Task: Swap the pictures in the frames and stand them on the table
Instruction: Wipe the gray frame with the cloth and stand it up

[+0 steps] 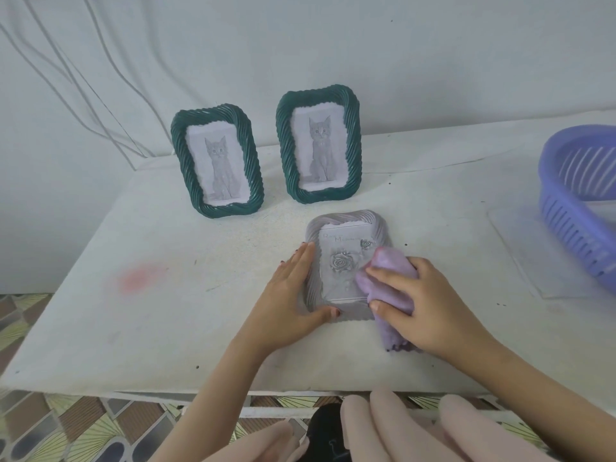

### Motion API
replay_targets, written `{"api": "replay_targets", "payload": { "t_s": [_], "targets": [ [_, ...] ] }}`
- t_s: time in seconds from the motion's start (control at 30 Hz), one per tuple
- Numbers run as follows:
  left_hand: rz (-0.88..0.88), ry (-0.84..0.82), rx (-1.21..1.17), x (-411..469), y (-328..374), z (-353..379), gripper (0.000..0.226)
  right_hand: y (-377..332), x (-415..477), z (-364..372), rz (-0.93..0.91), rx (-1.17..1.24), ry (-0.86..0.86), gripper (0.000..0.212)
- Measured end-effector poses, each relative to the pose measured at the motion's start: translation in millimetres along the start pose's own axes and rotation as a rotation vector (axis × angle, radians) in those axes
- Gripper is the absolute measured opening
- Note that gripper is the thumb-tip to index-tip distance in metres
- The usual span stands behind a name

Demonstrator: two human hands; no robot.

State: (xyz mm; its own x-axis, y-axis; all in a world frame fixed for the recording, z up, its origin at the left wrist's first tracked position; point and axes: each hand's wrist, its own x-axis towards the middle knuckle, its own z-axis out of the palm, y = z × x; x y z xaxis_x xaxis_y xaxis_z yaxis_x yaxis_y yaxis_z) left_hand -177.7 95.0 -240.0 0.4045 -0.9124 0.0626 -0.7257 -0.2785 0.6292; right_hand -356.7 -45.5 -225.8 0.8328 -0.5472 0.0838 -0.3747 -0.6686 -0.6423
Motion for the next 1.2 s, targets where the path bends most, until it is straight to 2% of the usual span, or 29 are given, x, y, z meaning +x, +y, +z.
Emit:
{"api": "replay_targets", "payload": {
  "t_s": [0.1, 0.2, 0.27, 0.3, 0.37, 0.43, 0.6, 0.7, 0.77, 0.83, 0.9, 0.97, 1.07, 1.2],
  "targets": [
    [0.025, 0.117, -0.089, -4, 13, 2, 0.083, -11, 5, -2, 0.05, 0.203, 0.071, 0.044],
    [-0.044, 0.189, -0.478, -6, 34, -1, 0.057, -28, 13, -3, 0.064, 0.421, 0.119, 0.048],
    [-0.144, 0.15, -0.79, -4, 46, -4, 0.054, -39, 17, -2, 0.007, 0.609, 0.054, 0.051],
    [-0.201, 0.157, -0.873, -2, 48, -6, 0.052, -44, 18, -2, -0.018, 0.697, 0.008, 0.052],
    [-0.304, 0.242, -0.938, 2, 45, -12, 0.049, -50, 20, -3, -0.02, 0.799, -0.049, 0.051],
    [-0.365, 0.346, -0.962, 3, 35, -24, 0.051, -49, 22, -5, 0.027, 0.716, 0.001, 0.05],
    [-0.455, 0.461, -0.813, -4, -2, -61, 0.046, -16, 25, -2, 0.084, -0.001, 0.114, 0.055],
    [-0.545, 0.464, -0.462, -5, -26, -72, 0.05, 2, 26, 5, 0.183, -0.187, 0.071, 0.062],
    [-0.566, 0.43, -0.06, -5, -34, -70, 0.057, 6, 25, 9, 0.204, -0.18, 0.043, 0.063],
    [-0.418, 0.459, 0.172, -5, -30, -62, 0.055, 7, 25, 12, 0.18, -0.155, 0.063, 0.062],
    [-0.229, 0.424, 0.194, -2, -17, -51, 0.048, 6, 25, 12, 0.165, -0.112, 0.087, 0.061],
    [-0.121, 0.308, 0.269, 2, -7, -36, 0.048, 6, 24, 13, 0.16, -0.062, 0.107, 0.06],
    [-0.093, 0.147, 0.291, 6, 5, -14, 0.048, 6, 24, 14, 0.17, 0.043, 0.129, 0.062],
    [-0.075, 0.15, 0.127, 11, 8, 0, 0.044, 7, 23, 15, 0.226, 0.421, 0.146, 0.066]
  ]
}}
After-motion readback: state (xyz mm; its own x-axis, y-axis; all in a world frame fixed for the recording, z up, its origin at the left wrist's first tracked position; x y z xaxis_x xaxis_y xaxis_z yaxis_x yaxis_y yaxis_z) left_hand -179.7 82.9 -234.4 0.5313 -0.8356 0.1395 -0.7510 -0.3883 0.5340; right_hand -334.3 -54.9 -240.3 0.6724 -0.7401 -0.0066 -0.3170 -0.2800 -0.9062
